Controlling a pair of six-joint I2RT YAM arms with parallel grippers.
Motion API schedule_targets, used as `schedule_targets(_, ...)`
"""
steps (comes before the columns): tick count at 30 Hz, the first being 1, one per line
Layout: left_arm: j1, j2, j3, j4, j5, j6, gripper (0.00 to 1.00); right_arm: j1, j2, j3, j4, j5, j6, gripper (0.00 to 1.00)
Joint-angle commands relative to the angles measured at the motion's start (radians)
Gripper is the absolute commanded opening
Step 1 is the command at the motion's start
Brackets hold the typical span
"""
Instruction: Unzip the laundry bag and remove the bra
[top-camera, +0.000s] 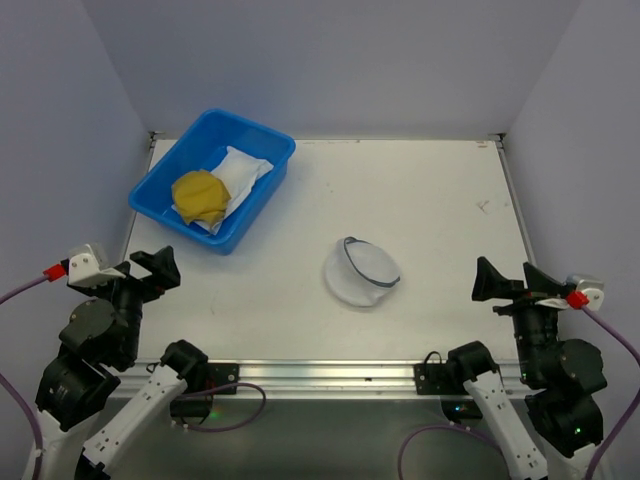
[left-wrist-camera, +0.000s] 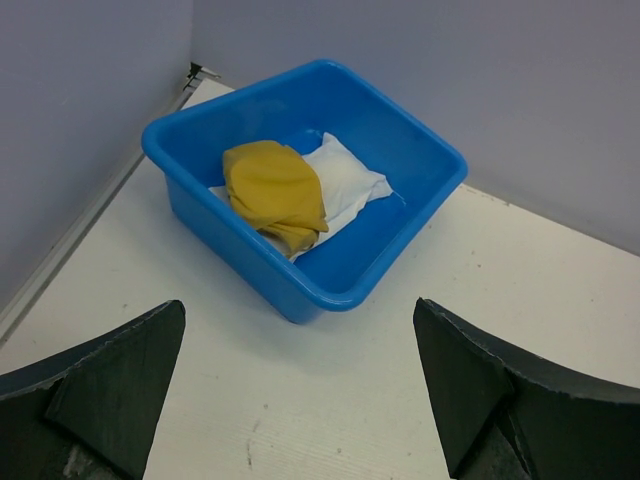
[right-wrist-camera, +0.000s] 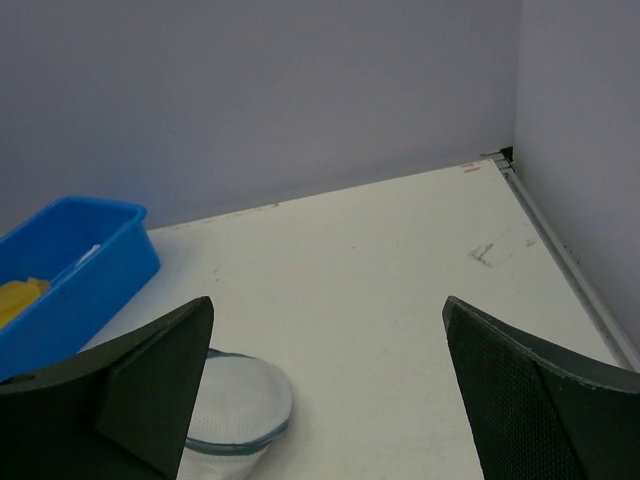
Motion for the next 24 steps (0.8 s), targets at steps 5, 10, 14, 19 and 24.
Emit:
schedule_targets(5, 0.003, -0.001, -0.006, 0.006, -0.045, -0.028, 1.0, 0.001, 0.005, -0.001, 0.064, -0.006, -0.033, 0.99)
schedule_targets(10, 0.003, -0.009, -0.007, 0.003, -0.05, -0.031, 1.0, 0.001, 0.008, -0.001, 0.067, -0.017, -0.029, 0.99)
schedule_targets(14, 0.004, -0.007, -0.005, 0.002, -0.05, -0.031, 1.0, 0.001, 0.014, -0.003, 0.07, -0.02, -0.032, 0.99)
schedule_targets(19, 0.003, 0.0, -0.007, 0.0, -0.05, -0.031, 1.0, 0.001, 0.014, -0.001, 0.074, -0.026, -0.032, 0.98)
schedule_targets(24, 0.003, 0.016, -0.009, 0.006, -0.048, -0.03, 1.0, 0.001, 0.011, -0.003, 0.079, -0.026, -0.03, 0.99)
